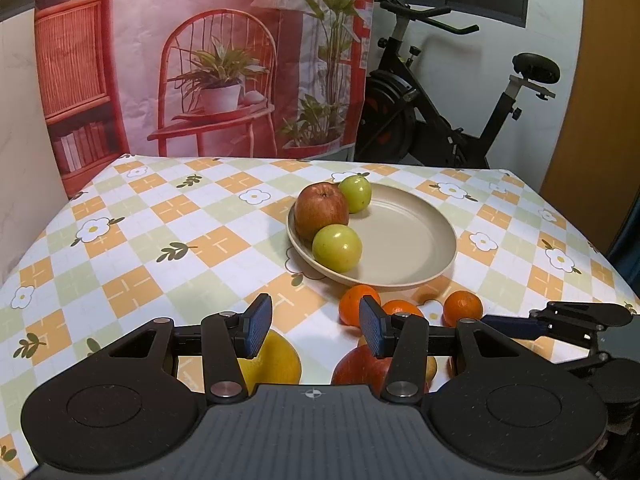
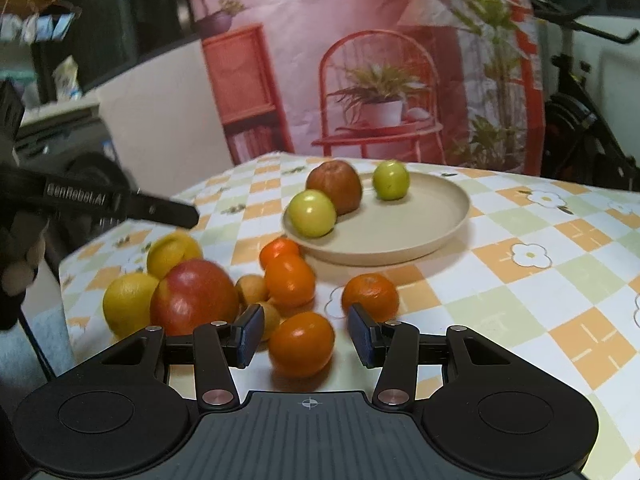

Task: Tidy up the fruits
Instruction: 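Withdraw both grippers from the plate toward the loose oranges, then close the right gripper on an orange while the left gripper grasps another orange, then carry both oranges over the beige plate with both grippers, then lower both oranges onto the plate and open both grippers, then move the left gripper to the yellow lemon and close on it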

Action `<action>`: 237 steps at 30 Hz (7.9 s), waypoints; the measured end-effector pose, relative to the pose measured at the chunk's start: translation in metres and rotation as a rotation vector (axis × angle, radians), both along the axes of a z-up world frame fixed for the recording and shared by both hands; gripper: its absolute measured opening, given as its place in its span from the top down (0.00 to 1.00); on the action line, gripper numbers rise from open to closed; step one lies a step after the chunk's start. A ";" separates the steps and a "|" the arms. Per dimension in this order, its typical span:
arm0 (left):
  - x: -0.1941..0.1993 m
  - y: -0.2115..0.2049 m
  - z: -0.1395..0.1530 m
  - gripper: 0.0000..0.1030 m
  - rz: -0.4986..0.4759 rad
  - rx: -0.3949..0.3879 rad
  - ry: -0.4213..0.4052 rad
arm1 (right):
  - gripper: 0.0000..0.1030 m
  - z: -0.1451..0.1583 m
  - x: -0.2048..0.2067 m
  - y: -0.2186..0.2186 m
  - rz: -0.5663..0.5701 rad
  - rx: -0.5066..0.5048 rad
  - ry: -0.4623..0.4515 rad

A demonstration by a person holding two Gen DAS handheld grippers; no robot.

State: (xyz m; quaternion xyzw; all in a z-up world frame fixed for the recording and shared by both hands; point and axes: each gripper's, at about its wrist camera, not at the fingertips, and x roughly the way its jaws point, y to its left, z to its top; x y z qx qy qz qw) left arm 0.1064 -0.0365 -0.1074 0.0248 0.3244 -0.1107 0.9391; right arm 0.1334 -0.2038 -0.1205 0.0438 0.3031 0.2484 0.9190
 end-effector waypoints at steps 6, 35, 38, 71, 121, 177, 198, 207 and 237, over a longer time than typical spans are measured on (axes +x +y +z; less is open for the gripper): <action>0.000 0.002 -0.002 0.51 0.004 -0.004 0.006 | 0.58 -0.001 0.000 0.006 0.026 -0.039 0.008; 0.003 0.005 -0.004 0.51 -0.005 -0.027 0.042 | 0.66 -0.001 0.005 -0.009 0.000 0.029 0.025; 0.014 0.007 -0.003 0.51 -0.022 -0.054 0.076 | 0.66 0.000 0.007 -0.018 -0.032 0.080 0.022; 0.108 -0.006 -0.049 0.60 -0.076 -0.223 0.386 | 0.66 0.000 0.006 -0.035 -0.112 0.184 0.003; 0.099 0.003 0.012 0.68 -0.138 -0.205 0.148 | 0.66 0.019 0.056 -0.043 -0.186 0.146 0.035; 0.167 -0.085 -0.039 0.67 -0.299 0.173 0.126 | 0.66 -0.021 0.231 -0.033 -0.065 -0.018 0.084; 0.135 -0.063 -0.001 0.67 -0.241 0.042 0.084 | 0.64 0.001 0.143 -0.086 -0.267 0.170 0.005; 0.105 -0.036 0.017 0.67 -0.176 -0.021 0.067 | 0.64 0.007 0.075 -0.075 -0.298 0.184 -0.032; 0.027 0.023 0.000 0.66 -0.132 -0.064 0.126 | 0.62 0.020 0.001 0.030 -0.046 0.024 0.016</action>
